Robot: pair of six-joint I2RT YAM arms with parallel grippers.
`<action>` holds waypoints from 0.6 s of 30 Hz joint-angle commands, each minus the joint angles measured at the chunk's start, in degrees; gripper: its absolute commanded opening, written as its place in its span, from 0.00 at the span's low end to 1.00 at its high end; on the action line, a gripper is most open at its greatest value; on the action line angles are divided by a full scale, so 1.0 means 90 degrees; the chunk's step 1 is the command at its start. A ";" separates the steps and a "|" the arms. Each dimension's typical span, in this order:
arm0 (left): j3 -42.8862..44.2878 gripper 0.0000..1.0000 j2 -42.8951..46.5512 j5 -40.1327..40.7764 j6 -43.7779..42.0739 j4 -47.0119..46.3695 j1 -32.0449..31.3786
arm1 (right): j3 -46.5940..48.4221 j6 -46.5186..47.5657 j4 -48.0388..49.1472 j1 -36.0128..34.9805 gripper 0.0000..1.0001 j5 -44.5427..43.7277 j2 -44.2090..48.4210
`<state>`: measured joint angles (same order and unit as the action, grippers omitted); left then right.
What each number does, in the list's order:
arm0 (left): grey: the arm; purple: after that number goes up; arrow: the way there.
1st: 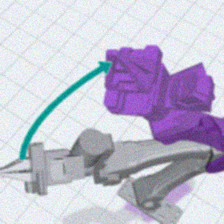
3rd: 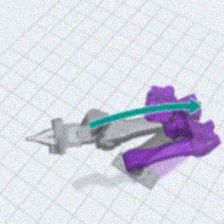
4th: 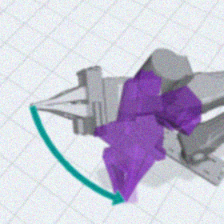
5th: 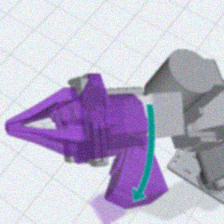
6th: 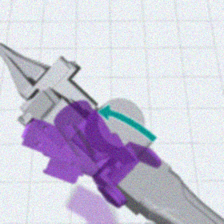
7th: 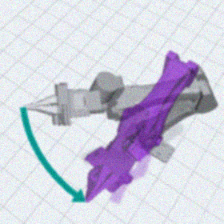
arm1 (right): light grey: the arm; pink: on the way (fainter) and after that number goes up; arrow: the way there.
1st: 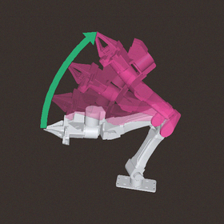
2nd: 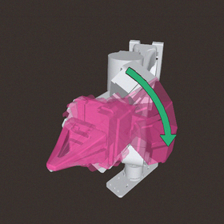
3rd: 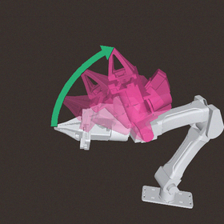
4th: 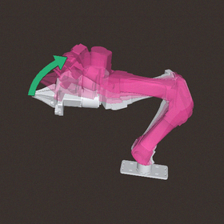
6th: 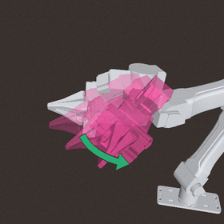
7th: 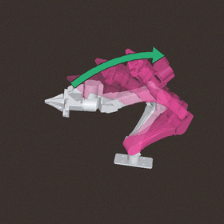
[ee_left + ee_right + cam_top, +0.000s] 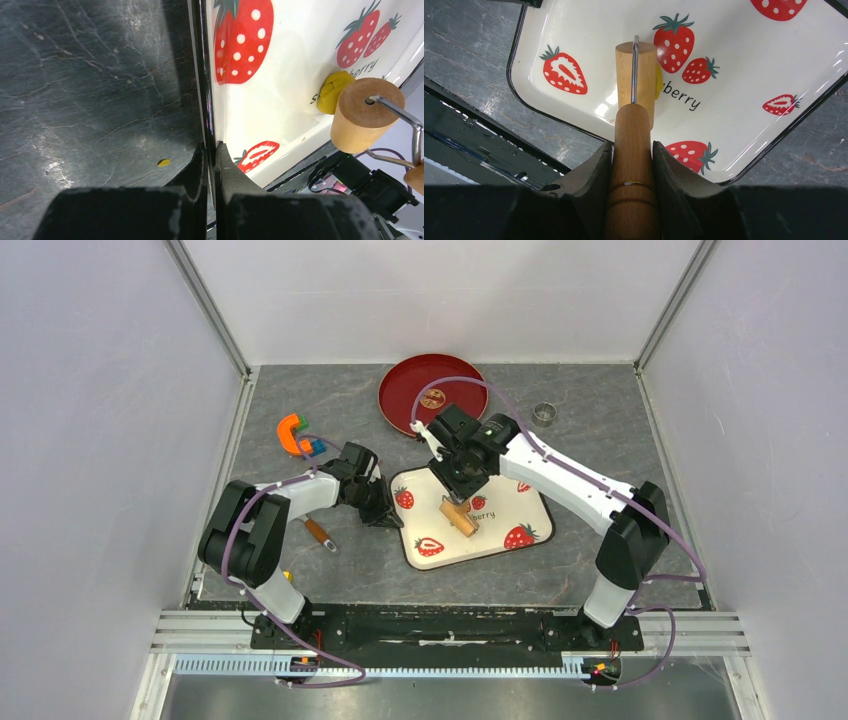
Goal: Roll out the dumpling wrappers from the dough
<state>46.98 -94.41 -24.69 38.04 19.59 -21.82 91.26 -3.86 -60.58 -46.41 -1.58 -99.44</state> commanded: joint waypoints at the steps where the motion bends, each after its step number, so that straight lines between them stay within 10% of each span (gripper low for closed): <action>1: -0.0074 0.02 0.0032 0.0182 -0.0554 0.0245 0.0005 | -0.0278 -0.0065 0.0152 -0.0063 0.00 -0.0191 0.0012; 18: -0.0064 0.02 0.0020 0.0175 -0.0553 0.0245 0.0011 | 0.0744 -0.0169 0.0647 -0.0008 0.00 0.0658 0.0501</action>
<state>46.98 -94.41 -24.71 38.02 19.59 -21.82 90.54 -4.89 -58.17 -47.42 1.41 -99.07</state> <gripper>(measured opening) 0.045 0.346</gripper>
